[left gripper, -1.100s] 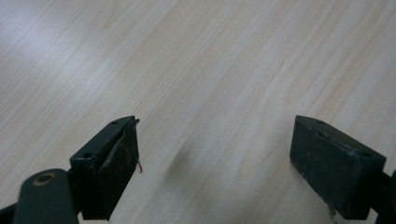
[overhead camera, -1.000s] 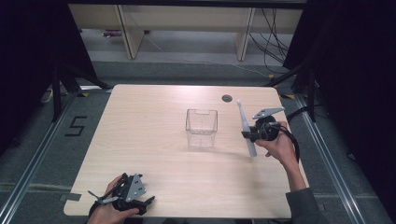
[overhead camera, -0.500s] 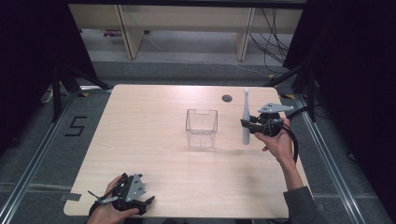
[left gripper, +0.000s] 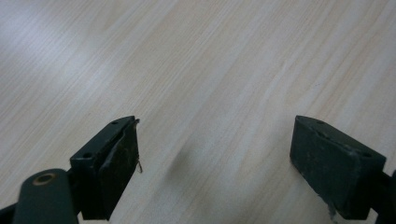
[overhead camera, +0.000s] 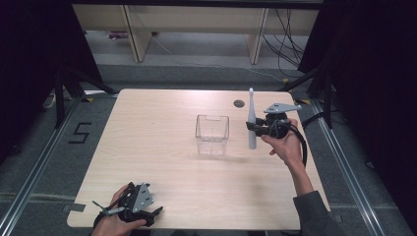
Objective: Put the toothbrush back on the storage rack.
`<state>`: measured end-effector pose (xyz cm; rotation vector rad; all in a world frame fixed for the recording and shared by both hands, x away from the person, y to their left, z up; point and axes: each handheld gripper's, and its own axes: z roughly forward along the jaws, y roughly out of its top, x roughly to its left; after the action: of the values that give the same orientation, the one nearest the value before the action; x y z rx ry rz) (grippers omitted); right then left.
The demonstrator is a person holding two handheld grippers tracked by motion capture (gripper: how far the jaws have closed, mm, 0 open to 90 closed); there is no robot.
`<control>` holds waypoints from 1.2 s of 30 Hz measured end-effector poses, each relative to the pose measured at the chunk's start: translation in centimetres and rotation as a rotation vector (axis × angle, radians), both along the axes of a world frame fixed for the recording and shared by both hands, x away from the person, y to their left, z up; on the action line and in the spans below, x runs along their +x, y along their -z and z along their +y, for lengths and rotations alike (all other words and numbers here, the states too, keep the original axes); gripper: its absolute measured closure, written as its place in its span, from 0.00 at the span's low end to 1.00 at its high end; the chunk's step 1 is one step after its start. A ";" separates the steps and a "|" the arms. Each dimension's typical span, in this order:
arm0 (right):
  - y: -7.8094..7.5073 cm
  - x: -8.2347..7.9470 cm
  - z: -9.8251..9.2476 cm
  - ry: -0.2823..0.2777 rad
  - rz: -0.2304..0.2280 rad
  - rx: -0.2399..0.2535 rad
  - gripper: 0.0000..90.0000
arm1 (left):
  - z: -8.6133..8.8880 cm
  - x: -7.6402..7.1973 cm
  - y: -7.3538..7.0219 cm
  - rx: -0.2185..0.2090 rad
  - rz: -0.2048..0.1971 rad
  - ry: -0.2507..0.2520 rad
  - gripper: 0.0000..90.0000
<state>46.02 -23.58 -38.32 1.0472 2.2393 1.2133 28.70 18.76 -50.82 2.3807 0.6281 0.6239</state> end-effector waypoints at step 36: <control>-5.7 1.6 6.6 -0.119 -0.013 -0.042 0.75 | 0.0 0.0 -0.1 -0.005 -0.017 -0.008 0.17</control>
<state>47.60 -17.02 -32.64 0.8992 2.3350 1.2111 28.68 18.77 -50.75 2.3669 0.6320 0.6442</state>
